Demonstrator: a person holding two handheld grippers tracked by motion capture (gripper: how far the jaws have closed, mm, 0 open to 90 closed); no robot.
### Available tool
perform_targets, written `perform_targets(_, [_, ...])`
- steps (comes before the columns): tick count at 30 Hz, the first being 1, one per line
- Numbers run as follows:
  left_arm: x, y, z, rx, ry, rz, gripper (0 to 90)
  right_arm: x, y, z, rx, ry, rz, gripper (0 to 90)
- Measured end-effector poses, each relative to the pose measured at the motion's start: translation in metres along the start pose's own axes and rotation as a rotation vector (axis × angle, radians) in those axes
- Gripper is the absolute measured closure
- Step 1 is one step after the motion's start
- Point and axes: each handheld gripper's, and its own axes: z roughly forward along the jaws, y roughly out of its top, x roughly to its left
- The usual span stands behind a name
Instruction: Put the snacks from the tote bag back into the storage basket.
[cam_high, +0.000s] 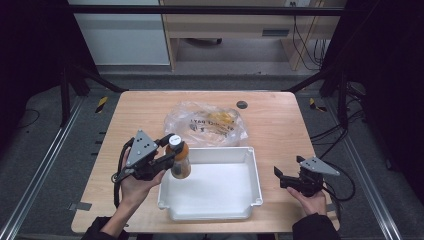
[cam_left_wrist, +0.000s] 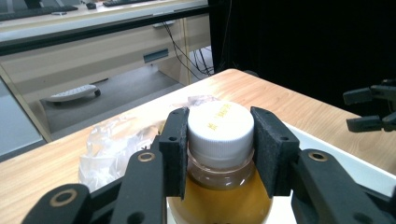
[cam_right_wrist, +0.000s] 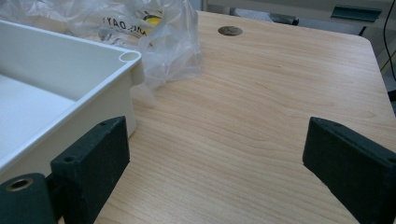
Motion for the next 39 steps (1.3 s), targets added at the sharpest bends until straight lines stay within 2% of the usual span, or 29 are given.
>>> perform_targets(7, [-0.001,-0.015,0.002,0.025,-0.011,-0.017,59.0,0.0,0.0,0.0,0.001,-0.001,-0.002,7.6])
perform_targets(26, [0.004,-0.056,0.007,0.109,0.002,-0.042,59.0,0.0,-0.001,0.001,0.008,-0.002,-0.009,7.9])
perform_targets(32, [0.005,-0.064,0.01,0.133,0.007,-0.044,59.0,0.0,-0.001,0.001,0.007,-0.003,-0.011,7.9])
perform_targets(39, [0.006,-0.065,0.009,0.131,0.006,-0.046,58.9,0.0,-0.001,0.001,0.008,-0.002,-0.011,7.9])
